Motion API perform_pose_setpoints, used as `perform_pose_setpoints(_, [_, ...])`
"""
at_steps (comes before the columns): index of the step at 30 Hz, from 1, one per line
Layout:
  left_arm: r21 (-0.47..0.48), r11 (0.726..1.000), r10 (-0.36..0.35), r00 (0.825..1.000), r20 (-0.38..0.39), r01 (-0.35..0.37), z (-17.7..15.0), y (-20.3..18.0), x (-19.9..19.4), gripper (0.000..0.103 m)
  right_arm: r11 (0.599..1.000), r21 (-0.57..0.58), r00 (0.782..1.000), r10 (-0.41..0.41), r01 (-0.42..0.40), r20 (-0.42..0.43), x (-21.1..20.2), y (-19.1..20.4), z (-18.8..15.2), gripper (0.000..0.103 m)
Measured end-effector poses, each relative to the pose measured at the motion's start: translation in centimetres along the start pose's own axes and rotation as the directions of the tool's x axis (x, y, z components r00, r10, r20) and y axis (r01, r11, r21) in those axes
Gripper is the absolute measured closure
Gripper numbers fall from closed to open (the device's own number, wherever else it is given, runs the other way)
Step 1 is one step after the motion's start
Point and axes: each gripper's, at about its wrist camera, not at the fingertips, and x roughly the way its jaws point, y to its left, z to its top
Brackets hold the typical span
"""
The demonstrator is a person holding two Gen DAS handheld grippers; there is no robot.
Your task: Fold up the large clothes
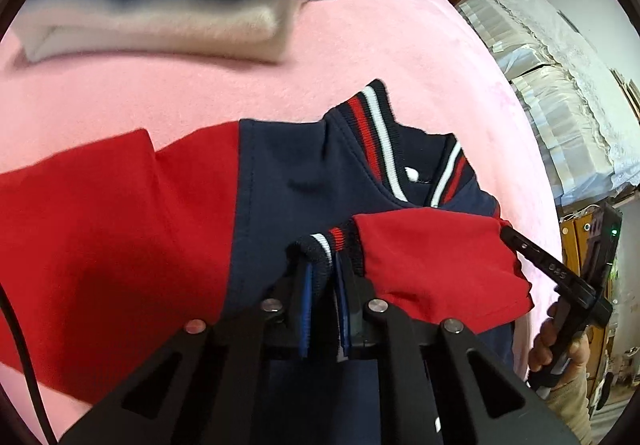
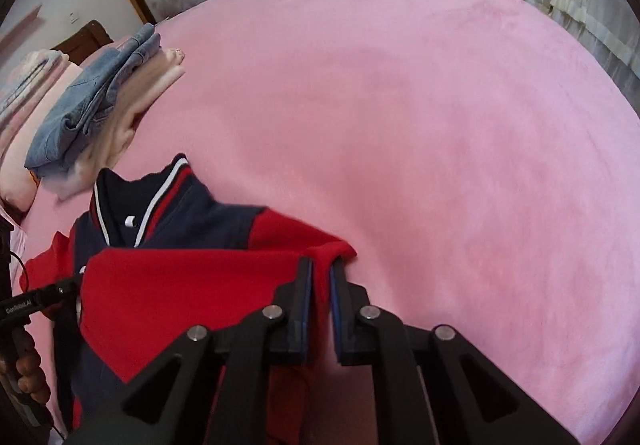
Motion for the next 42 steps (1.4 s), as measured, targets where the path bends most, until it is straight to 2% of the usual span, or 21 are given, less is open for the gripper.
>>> perform_pose_setpoints(3, [0.031,0.997,0.067,0.997,0.028,-0.068,-0.3,-1.1,-1.3,0.084,0.997,0.071,0.999,0.022,-0.025,0.044,-2.7,-1.4,-0.9,0.080])
perform_pose_setpoints(5, [0.053,0.994,0.087,0.994,0.067,-0.091,-0.9,-2.1,-2.7,0.084,0.997,0.069,0.996,0.021,-0.026,0.085,-4.9,-1.6,-1.9,0.080])
perform_pose_setpoints(8, [0.087,0.994,0.054,0.994,0.098,-0.063,-2.2,-3.9,-4.2,0.083,0.999,-0.006,0.990,0.035,-0.034,0.134,-8.1,-0.4,-4.4,0.080])
perform_pose_setpoints(11, [0.099,0.995,0.019,0.997,0.079,-0.027,-3.3,-4.9,-4.2,0.083,0.995,-0.085,0.988,0.056,-0.044,0.142,-9.6,0.7,-6.6,0.080])
perform_pose_setpoints(14, [0.103,0.994,0.033,0.999,0.044,-0.037,-3.9,-5.5,-2.9,0.083,0.991,-0.135,0.992,0.041,-0.025,0.122,-8.9,2.0,-7.3,0.080])
perform_pose_setpoints(20, [0.080,0.996,0.031,0.999,0.014,-0.032,-4.8,-5.1,-2.1,0.083,0.993,-0.107,0.996,0.057,-0.049,0.069,-7.3,2.4,-7.3,0.080])
perform_pose_setpoints(21, [0.079,0.996,0.030,0.999,0.012,-0.031,-4.8,-5.0,-1.9,0.083,0.993,-0.112,0.997,0.046,-0.038,0.069,-6.9,2.9,-7.4,0.084])
perform_pose_setpoints(23, [0.075,0.997,0.030,1.000,0.006,-0.030,-4.7,-4.9,-1.7,0.083,0.992,-0.126,0.997,0.018,-0.009,0.073,-6.6,3.2,-7.5,0.098])
perform_pose_setpoints(29, [0.064,0.998,0.026,1.000,-0.005,-0.025,-4.7,-4.9,-1.0,0.083,0.989,-0.146,0.992,0.004,0.015,0.129,-8.0,3.9,-8.8,0.098])
perform_pose_setpoints(36, [0.085,0.996,0.038,0.999,-0.016,-0.036,-4.8,-4.8,-1.4,0.082,0.999,-0.042,1.000,-0.007,0.008,0.016,-5.6,1.5,-11.4,0.101])
perform_pose_setpoints(39, [0.095,0.995,0.041,0.999,-0.030,-0.038,-4.8,-5.1,-1.8,0.082,1.000,-0.021,1.000,0.005,-0.004,0.013,-6.6,1.1,-11.5,0.101])
perform_pose_setpoints(42, [0.111,0.993,0.035,0.999,-0.020,-0.033,-5.0,-5.6,-2.7,0.081,1.000,-0.009,0.998,0.026,-0.025,0.049,-8.3,1.4,-10.7,0.101])
